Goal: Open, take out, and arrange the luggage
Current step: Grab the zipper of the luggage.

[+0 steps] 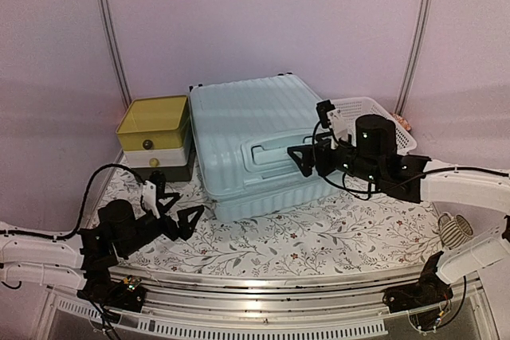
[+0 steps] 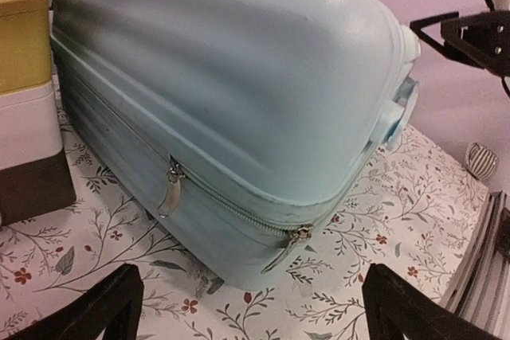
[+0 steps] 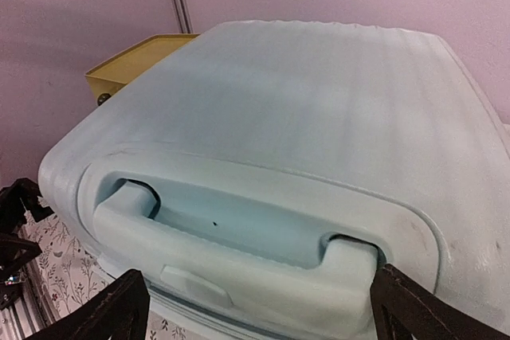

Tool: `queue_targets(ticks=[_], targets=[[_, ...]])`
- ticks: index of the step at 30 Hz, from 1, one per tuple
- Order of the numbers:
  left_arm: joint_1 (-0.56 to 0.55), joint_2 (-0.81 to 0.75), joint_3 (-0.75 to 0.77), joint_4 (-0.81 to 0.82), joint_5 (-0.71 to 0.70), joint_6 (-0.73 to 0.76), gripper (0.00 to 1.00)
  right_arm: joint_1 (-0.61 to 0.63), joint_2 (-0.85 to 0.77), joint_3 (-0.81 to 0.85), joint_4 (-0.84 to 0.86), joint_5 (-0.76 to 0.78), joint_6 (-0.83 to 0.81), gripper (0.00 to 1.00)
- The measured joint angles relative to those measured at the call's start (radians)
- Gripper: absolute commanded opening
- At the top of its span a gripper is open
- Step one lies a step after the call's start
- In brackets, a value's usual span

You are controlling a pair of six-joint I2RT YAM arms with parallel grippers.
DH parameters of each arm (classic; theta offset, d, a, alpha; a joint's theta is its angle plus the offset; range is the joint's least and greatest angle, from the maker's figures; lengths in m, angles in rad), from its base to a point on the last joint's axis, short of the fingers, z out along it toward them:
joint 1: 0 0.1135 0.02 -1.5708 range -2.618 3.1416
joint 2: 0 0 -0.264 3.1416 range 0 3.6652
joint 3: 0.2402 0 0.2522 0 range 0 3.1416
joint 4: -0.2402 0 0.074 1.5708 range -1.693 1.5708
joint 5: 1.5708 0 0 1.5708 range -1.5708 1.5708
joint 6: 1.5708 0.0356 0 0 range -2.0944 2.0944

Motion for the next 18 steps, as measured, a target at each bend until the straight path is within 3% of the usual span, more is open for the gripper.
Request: queue_targets(ticks=[8, 14, 18], targets=[[0.0, -0.106, -0.027, -0.039, -0.019, -0.048, 0.92, -0.003, -0.108, -0.15, -0.002, 0.08, 0.031, 0.99], [0.0, -0.006, -0.027, -0.023, 0.01, -0.056, 0.78, -0.008, -0.1, -0.153, -0.003, 0.052, 0.04, 0.99], [0.0, 0.101, -0.011, -0.013, 0.016, -0.074, 0.74, -0.009, -0.081, -0.148, -0.026, 0.039, 0.051, 0.99]])
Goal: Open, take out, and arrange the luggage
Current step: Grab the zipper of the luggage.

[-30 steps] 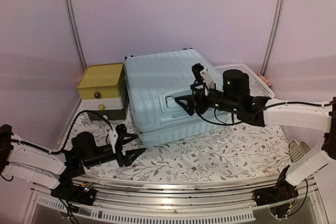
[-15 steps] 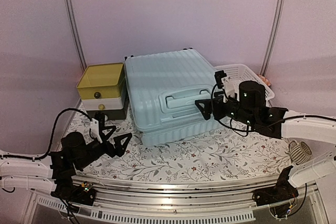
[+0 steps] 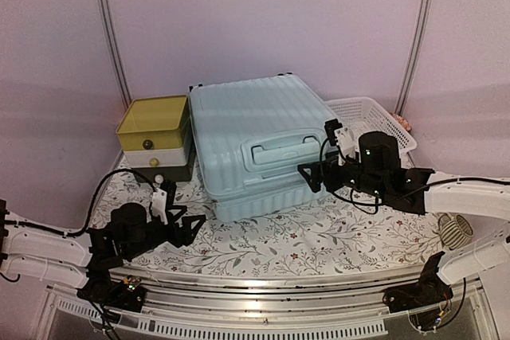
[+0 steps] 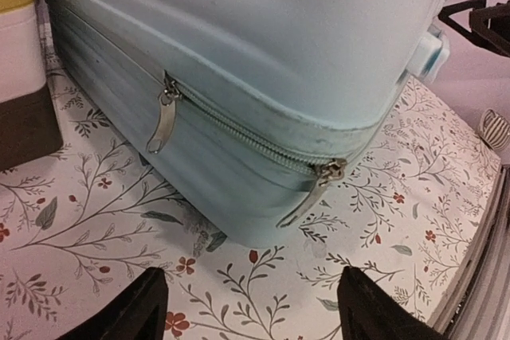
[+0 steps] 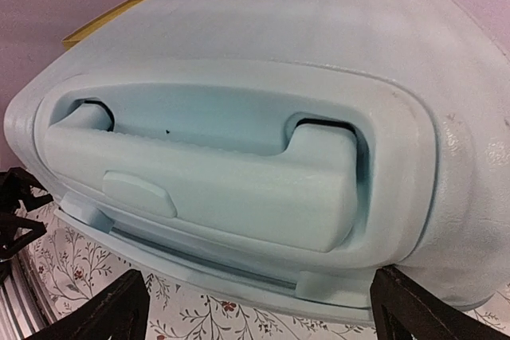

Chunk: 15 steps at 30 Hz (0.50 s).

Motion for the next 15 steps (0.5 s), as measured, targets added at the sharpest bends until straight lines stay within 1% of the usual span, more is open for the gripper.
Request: queue_targets(ticks=[6, 12, 15], targets=[[0.0, 0.137, 0.058, 0.062, 0.008, 0.001, 0.7, -0.001, 0.018, 0.004, -0.01, -0.031, 0.01, 0.99], [0.0, 0.216, 0.087, 0.114, 0.005, 0.042, 0.66, -0.001, 0.018, 0.004, -0.011, -0.051, 0.012, 0.99], [0.0, 0.248, 0.11, 0.128, 0.004, 0.075, 0.62, -0.002, 0.018, 0.004, -0.013, -0.06, 0.011, 0.99]])
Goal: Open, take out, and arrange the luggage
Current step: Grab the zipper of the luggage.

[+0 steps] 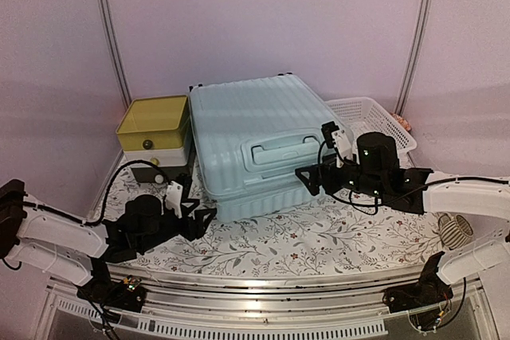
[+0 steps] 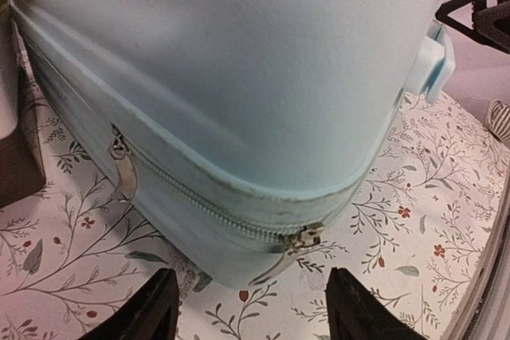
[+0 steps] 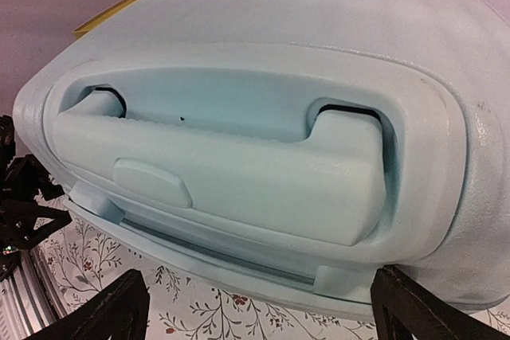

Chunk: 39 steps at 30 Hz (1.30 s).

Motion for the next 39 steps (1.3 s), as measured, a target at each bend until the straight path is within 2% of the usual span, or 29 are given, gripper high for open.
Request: queue_targets(ticks=[11, 14, 22, 27, 35, 39], targets=[[0.04, 0.079, 0.016, 0.095, 0.068, 0.109, 0.47, -0.003, 0.0, 0.0, 0.0, -0.009, -0.001, 0.99], [0.048, 0.106, 0.026, 0.097, 0.099, 0.126, 0.4, -0.003, 0.0, 0.0, 0.0, -0.01, -0.001, 0.99], [0.058, 0.163, 0.058, 0.096, 0.133, 0.144, 0.36, -0.003, 0.0, 0.0, 0.004, -0.02, -0.002, 0.99], [0.064, 0.2, 0.063, 0.117, 0.143, 0.15, 0.18, -0.003, 0.0, 0.0, 0.017, -0.036, -0.005, 0.99], [0.069, 0.219, 0.072, 0.08, 0.189, 0.166, 0.02, -0.003, 0.004, 0.002, 0.024, -0.047, -0.009, 0.99], [0.067, 0.218, 0.077, 0.086, 0.241, 0.174, 0.0, -0.003, 0.023, 0.003, 0.028, -0.065, -0.011, 0.99]])
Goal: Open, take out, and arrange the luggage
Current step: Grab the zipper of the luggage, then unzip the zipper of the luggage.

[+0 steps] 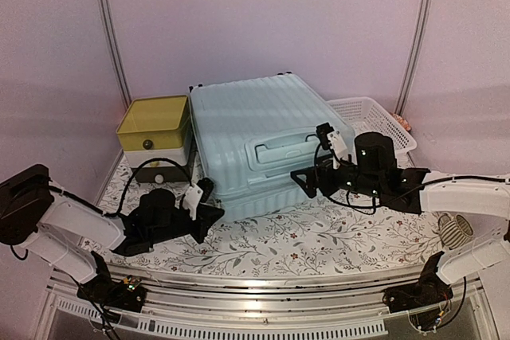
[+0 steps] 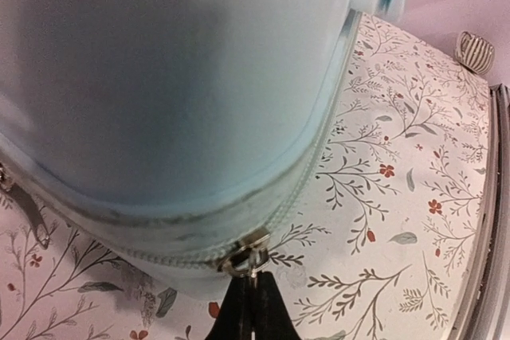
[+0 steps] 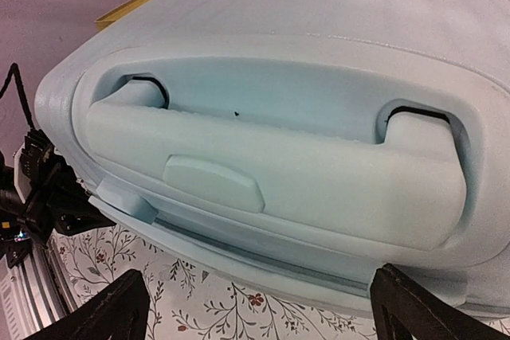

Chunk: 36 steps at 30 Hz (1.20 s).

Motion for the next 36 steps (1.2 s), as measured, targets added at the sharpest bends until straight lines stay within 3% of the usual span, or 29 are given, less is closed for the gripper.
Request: queue_targets(ticks=[17, 27, 36], targets=[[-0.061, 0.043, 0.04, 0.006, -0.018, -0.039, 0.0, 0.042, 0.15, 0.113, 0.011, -0.157, 0.0, 0.99], [-0.153, 0.145, 0.196, -0.095, -0.154, -0.011, 0.0, 0.073, 0.225, 0.162, 0.08, -0.277, -0.002, 0.99], [-0.176, 0.12, 0.18, -0.103, -0.225, -0.035, 0.0, 0.073, 0.212, 0.139, 0.116, -0.284, -0.014, 0.99]])
